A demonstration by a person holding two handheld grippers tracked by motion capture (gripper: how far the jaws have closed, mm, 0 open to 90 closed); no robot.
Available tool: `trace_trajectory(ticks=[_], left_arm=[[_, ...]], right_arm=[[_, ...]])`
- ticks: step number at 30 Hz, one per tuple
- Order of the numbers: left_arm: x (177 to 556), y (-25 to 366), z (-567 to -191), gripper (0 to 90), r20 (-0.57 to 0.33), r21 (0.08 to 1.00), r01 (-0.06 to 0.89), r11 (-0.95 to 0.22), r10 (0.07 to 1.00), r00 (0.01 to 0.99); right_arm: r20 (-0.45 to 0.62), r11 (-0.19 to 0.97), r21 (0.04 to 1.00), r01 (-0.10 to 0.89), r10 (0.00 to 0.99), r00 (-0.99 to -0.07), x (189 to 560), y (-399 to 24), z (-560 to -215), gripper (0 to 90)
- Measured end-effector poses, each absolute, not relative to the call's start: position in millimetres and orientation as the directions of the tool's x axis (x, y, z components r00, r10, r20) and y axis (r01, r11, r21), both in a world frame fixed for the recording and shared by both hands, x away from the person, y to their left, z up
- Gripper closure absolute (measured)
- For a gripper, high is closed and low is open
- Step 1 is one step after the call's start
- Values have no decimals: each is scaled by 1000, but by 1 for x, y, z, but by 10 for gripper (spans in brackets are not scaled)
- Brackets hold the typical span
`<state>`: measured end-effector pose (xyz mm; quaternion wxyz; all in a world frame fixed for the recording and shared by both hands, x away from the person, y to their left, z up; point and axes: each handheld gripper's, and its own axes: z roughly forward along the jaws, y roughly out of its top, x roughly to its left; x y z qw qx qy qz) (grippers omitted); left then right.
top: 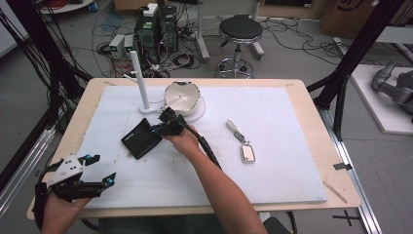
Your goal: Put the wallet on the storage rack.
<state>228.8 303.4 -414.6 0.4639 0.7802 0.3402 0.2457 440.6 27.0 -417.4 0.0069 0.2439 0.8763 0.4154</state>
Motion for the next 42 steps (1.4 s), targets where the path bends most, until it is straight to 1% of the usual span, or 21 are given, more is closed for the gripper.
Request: trace_trajectory(ticks=[5, 20, 23, 28, 30, 42], left_arm=[[231, 300, -414, 175, 67, 892, 300, -339, 754, 653], [255, 285, -413, 175, 53, 897, 286, -337, 726, 686], [260, 282, -412, 175, 53, 898, 282, -338, 719, 693], [262, 279, -413, 175, 55, 896, 280, -345, 710, 702], [262, 280, -413, 175, 54, 896, 281, -344, 712, 700], [259, 286, -412, 175, 55, 897, 285, -338, 726, 686]], right_arm=[[141, 511, 777, 369, 431, -891, 434, 18, -396, 847], [30, 472, 835, 284, 476, -879, 426, -20, -350, 847], [19, 447, 850, 280, 505, -863, 429, -36, -335, 847], [-9, 435, 862, 261, 527, -850, 434, -51, -323, 847], [-9, 410, 873, 264, 554, -832, 439, -63, -313, 847], [-84, 413, 880, 235, 622, -778, 458, -87, -280, 846]])
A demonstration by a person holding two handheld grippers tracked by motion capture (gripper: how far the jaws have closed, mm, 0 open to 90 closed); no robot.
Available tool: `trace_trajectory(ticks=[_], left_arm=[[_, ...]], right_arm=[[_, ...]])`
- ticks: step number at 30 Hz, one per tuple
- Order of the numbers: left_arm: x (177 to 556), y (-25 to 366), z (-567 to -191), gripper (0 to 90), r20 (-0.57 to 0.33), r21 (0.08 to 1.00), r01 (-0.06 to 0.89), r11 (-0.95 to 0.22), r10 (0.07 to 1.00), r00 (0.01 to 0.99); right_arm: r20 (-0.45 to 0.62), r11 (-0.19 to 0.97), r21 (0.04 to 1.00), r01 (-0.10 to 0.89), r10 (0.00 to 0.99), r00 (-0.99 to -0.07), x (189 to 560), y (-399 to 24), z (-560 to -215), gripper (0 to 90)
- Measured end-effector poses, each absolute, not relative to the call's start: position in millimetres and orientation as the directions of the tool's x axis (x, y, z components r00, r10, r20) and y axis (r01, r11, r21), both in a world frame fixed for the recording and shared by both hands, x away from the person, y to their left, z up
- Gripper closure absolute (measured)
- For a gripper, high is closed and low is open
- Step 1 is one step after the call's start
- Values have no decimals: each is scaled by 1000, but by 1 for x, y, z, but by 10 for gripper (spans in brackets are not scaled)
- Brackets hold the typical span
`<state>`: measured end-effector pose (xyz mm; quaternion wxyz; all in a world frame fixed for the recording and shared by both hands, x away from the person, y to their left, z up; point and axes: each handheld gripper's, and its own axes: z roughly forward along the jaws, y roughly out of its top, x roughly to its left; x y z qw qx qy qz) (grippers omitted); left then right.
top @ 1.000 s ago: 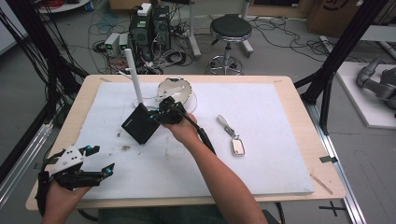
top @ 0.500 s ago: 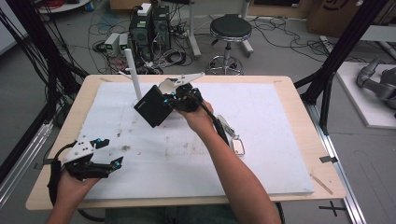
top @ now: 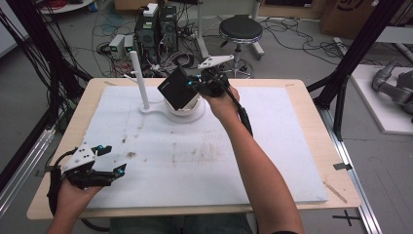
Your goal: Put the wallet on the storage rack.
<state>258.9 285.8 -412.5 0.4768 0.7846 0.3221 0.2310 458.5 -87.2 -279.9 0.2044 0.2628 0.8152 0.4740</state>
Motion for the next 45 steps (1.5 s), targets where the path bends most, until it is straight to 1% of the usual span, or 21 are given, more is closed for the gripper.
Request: trace_trajectory(ticks=[9, 23, 31, 39, 45], left_arm=[[257, 291, -412, 175, 53, 899, 288, -329, 735, 676], [257, 292, -413, 175, 53, 898, 290, -330, 736, 675], [256, 292, -412, 175, 54, 898, 288, -332, 734, 677], [257, 291, -413, 175, 52, 898, 289, -332, 732, 679], [255, 291, -412, 175, 53, 899, 288, -331, 734, 678]], right_arm=[[-110, 419, 875, 241, 657, -745, 475, -91, -273, 845], [-132, 458, 843, 282, 684, -718, 495, -80, -292, 845], [-131, 461, 832, 308, 704, -698, 500, -79, -298, 845], [-155, 489, 819, 301, 693, -704, 499, -80, -298, 845], [-164, 508, 803, 311, 691, -704, 500, -76, -307, 845]])
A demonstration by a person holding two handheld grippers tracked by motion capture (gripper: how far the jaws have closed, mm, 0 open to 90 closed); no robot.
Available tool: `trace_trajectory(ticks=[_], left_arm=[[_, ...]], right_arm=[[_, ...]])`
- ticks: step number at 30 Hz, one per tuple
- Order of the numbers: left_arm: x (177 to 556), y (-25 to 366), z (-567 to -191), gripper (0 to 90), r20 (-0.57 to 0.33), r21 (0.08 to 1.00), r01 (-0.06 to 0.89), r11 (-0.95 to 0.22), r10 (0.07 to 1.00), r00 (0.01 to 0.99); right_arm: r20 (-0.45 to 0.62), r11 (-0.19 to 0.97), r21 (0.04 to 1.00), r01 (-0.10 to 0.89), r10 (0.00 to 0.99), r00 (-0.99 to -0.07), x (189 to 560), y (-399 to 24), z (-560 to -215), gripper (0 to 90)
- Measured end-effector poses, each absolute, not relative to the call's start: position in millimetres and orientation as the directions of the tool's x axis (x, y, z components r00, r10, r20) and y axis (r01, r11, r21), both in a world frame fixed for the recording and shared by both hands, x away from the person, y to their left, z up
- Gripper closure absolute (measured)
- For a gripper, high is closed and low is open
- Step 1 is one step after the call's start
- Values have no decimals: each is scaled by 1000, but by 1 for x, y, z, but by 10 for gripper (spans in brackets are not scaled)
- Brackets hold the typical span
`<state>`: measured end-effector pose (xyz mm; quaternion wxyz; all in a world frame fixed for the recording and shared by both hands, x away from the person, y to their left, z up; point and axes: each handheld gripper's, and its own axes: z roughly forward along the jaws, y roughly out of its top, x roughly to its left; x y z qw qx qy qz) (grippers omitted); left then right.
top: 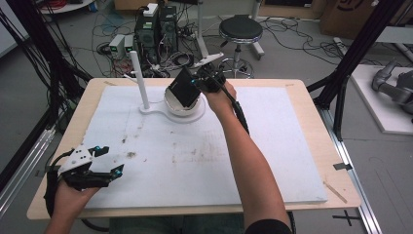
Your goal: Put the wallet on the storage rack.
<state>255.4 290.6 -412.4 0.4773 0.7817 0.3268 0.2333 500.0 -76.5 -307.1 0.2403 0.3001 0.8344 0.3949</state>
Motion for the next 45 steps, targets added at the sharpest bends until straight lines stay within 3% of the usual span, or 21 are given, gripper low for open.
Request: trace_trajectory(ticks=[13, 17, 24, 30, 33, 45], left_arm=[[256, 291, -412, 175, 54, 898, 287, -332, 732, 679], [256, 291, -413, 175, 55, 898, 286, -334, 730, 681], [257, 288, -413, 175, 56, 897, 284, -338, 725, 686], [262, 283, -412, 175, 53, 900, 278, -334, 719, 693], [267, 281, -412, 175, 53, 901, 275, -336, 715, 697], [293, 259, -410, 175, 43, 907, 254, -335, 674, 737]], right_arm=[[-198, 563, 763, 319, 673, -713, 503, -55, -333, 824], [-161, 530, 777, 341, 690, -706, 504, -58, -332, 624], [-135, 473, 814, 336, 718, -683, 495, -78, -319, 484], [-151, 448, 844, 295, 726, -671, 480, -99, -312, 416], [-160, 452, 837, 308, 741, -652, 474, -110, -309, 340], [-123, 363, 886, 289, 784, -609, 443, -174, -312, 259]])
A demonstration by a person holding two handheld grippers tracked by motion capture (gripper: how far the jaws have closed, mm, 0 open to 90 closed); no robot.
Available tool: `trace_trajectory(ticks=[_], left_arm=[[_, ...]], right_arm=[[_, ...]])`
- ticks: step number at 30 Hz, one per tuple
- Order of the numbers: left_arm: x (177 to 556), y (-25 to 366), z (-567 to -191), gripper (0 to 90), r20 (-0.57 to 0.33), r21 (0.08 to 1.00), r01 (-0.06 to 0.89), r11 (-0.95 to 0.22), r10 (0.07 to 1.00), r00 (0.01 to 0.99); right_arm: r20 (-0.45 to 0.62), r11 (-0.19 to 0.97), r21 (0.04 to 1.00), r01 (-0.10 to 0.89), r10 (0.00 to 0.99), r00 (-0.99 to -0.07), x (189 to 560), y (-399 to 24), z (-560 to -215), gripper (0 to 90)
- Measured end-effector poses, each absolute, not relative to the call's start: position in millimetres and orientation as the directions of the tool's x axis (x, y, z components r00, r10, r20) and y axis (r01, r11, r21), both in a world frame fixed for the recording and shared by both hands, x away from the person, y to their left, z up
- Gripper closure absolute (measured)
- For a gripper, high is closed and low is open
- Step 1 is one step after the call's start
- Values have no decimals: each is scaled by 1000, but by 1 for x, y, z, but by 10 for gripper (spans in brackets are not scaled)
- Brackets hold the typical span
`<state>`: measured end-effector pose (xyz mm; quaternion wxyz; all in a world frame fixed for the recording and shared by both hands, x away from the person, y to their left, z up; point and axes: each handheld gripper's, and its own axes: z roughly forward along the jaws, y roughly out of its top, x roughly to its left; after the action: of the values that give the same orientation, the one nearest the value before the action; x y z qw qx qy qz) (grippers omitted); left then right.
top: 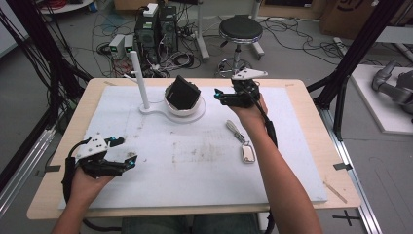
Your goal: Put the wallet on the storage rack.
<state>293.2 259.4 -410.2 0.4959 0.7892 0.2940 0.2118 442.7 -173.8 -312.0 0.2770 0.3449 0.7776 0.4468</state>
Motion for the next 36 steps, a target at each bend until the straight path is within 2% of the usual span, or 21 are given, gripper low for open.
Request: trace_trajectory(ticks=[17, 29, 36], left_arm=[[318, 238, -410, 175, 35, 922, 231, -309, 663, 747], [321, 235, -410, 175, 47, 927, 219, -305, 673, 738], [320, 233, -410, 175, 51, 925, 217, -311, 669, 742]], right_arm=[[-58, 266, 913, 309, 835, -547, 398, -249, -335, 217], [24, 166, 934, 317, 854, -520, 365, -274, -366, 209], [10, 213, 910, 355, 846, -533, 366, -270, -379, 201]])
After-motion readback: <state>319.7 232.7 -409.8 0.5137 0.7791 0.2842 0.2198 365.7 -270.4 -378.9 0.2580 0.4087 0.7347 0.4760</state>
